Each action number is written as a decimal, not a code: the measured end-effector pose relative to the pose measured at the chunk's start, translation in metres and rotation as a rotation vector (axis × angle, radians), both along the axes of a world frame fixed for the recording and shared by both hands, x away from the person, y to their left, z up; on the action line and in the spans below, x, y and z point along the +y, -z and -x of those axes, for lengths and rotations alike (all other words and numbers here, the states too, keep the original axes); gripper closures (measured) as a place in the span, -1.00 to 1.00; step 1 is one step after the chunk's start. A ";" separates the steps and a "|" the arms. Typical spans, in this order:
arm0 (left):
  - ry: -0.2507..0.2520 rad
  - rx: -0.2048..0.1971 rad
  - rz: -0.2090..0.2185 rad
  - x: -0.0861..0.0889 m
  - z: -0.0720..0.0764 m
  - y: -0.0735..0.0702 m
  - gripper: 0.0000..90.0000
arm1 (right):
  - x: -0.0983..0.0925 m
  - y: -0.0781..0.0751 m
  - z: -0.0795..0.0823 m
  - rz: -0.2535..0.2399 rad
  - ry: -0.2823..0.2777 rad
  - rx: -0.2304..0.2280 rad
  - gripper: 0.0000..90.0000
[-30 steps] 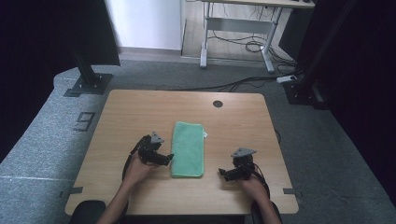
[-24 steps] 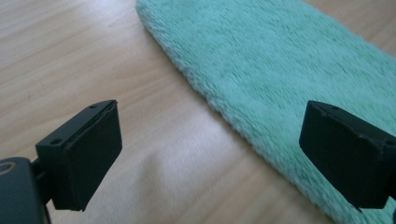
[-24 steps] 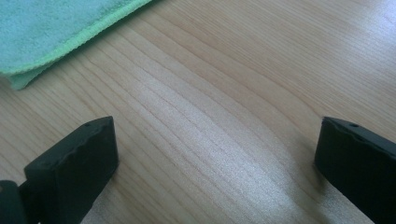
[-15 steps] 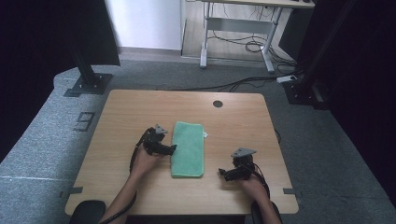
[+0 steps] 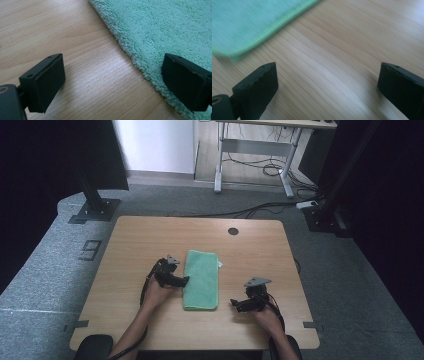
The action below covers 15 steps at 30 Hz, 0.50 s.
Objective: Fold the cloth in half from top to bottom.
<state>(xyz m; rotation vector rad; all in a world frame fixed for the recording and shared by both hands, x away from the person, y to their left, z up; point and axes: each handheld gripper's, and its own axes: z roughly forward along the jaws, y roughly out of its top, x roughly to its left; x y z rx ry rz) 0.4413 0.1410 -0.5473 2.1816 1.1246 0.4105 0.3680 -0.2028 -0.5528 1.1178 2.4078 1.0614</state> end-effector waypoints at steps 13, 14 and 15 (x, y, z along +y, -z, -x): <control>0.013 -0.001 -0.002 0.000 0.001 0.000 -0.87 | 0.070 0.000 -0.015 0.061 -0.098 -0.047 -0.96; 0.016 0.000 -0.001 0.000 0.002 0.000 -0.87 | 0.069 0.000 -0.015 0.059 -0.100 -0.049 -0.95; 0.022 -0.001 -0.003 0.000 0.003 0.000 -0.87 | 0.068 0.000 -0.013 0.058 -0.104 -0.046 -0.95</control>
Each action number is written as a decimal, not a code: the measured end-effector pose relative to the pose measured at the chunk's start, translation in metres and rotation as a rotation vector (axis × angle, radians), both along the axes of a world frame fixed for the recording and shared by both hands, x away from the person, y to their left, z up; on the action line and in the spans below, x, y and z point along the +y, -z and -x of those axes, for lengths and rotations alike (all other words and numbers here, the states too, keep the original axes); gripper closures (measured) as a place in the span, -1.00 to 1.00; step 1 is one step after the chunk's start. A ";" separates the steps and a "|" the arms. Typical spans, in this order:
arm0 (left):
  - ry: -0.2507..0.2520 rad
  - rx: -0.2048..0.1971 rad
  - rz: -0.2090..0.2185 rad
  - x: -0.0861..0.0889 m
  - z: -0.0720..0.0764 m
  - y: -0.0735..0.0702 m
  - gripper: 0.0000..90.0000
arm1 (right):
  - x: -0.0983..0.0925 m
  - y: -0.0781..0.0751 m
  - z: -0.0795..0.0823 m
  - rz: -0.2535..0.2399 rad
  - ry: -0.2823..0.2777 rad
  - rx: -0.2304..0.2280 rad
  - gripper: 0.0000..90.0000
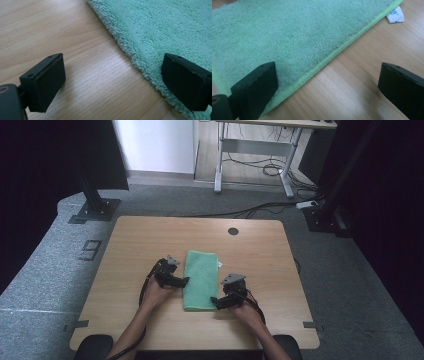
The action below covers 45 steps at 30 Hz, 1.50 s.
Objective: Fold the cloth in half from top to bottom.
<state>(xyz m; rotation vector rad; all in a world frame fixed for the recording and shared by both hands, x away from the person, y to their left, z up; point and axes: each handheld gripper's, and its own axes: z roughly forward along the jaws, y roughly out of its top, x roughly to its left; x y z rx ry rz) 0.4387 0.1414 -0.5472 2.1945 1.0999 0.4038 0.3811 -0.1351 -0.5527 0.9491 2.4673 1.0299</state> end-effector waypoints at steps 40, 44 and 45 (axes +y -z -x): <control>0.060 -0.010 0.013 0.006 0.062 0.001 -0.85 | -0.004 -0.006 0.053 -0.019 -0.106 0.055 -0.82; 0.060 -0.010 0.014 0.006 0.062 0.001 -0.85 | -0.006 -0.012 0.041 -0.044 -0.086 0.054 -0.78; 0.060 -0.010 0.014 0.006 0.062 0.002 -0.85 | -0.006 -0.013 0.037 -0.046 -0.085 0.053 -0.78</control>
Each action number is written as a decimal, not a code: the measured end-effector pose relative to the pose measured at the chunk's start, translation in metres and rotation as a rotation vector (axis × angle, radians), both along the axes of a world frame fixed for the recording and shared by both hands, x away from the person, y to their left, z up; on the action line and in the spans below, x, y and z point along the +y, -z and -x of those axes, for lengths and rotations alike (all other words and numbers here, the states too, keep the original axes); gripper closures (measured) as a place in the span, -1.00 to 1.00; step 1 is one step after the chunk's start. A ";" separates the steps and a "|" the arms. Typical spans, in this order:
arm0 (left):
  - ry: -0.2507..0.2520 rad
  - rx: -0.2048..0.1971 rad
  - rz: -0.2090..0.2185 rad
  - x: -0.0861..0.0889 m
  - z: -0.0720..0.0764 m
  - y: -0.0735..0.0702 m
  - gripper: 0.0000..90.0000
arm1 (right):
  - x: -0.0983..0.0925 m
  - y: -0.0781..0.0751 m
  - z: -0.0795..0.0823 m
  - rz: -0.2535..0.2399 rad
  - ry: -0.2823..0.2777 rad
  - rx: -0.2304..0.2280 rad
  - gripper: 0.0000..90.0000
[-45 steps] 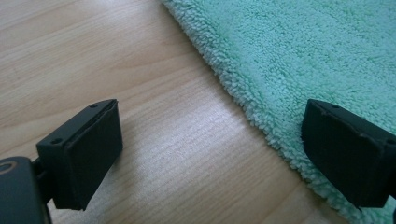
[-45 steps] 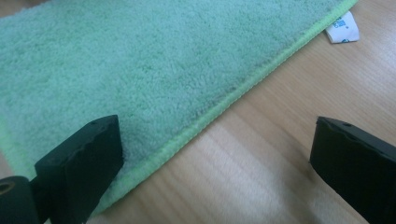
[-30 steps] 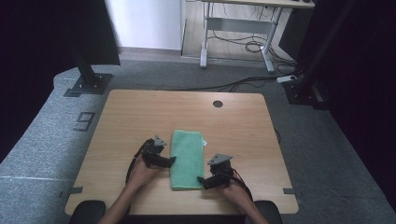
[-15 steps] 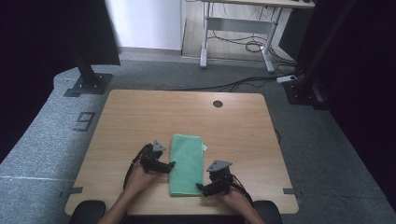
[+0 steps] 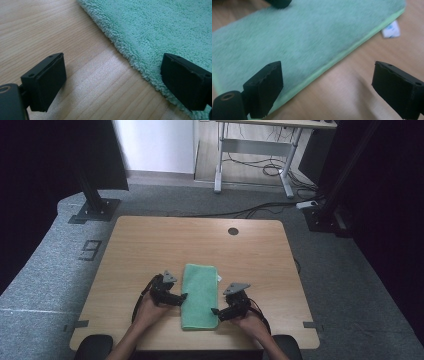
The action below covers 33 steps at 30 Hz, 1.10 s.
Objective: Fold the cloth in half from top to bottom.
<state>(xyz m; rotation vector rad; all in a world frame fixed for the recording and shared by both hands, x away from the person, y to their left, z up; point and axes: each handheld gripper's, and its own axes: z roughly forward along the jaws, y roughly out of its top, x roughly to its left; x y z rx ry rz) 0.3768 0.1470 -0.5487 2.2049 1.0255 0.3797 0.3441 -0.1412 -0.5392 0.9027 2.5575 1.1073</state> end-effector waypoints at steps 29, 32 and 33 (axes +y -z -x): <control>-0.001 0.002 -0.001 0.000 0.000 0.000 -0.85 | 0.009 -0.025 -0.121 -0.001 0.061 0.030 0.06; 0.000 0.002 -0.001 0.000 0.000 0.000 -0.85 | 0.012 -0.022 -0.127 0.009 0.048 0.018 0.11; -0.001 0.002 0.000 0.000 0.000 0.000 -0.85 | 0.014 -0.021 -0.129 0.014 0.049 0.017 0.11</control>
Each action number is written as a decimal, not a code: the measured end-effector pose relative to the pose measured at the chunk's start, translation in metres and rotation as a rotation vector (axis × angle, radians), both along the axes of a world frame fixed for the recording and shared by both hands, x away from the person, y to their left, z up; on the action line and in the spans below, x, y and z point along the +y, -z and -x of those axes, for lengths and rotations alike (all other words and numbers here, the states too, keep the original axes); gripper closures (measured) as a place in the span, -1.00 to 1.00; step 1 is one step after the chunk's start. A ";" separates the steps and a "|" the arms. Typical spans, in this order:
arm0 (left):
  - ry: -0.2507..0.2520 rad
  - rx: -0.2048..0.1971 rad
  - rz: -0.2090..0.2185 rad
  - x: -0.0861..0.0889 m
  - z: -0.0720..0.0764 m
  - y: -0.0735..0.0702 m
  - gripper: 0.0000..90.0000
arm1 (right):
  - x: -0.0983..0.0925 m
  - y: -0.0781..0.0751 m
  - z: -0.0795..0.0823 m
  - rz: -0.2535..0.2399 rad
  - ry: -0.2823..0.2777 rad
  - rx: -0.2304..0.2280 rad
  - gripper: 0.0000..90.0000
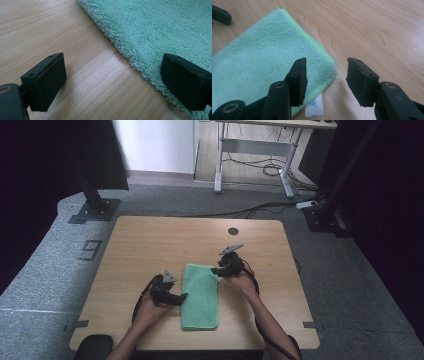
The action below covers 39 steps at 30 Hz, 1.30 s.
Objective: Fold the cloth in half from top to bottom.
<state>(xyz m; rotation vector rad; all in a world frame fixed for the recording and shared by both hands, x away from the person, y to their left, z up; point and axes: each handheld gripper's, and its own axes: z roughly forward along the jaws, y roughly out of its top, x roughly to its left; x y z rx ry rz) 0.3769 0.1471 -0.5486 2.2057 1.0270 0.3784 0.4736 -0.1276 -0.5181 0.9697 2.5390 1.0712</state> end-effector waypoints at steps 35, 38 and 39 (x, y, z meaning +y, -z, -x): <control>-0.005 0.000 0.002 -0.001 0.000 0.000 -0.85 | 0.022 -0.001 -0.001 0.003 -0.079 0.030 0.92; -0.008 -0.001 0.001 -0.001 0.000 0.000 -0.85 | 0.020 -0.012 0.005 -0.013 -0.091 0.011 0.92; -0.009 -0.001 0.000 -0.001 0.000 0.000 -0.85 | 0.020 -0.016 0.007 -0.018 -0.103 -0.001 0.92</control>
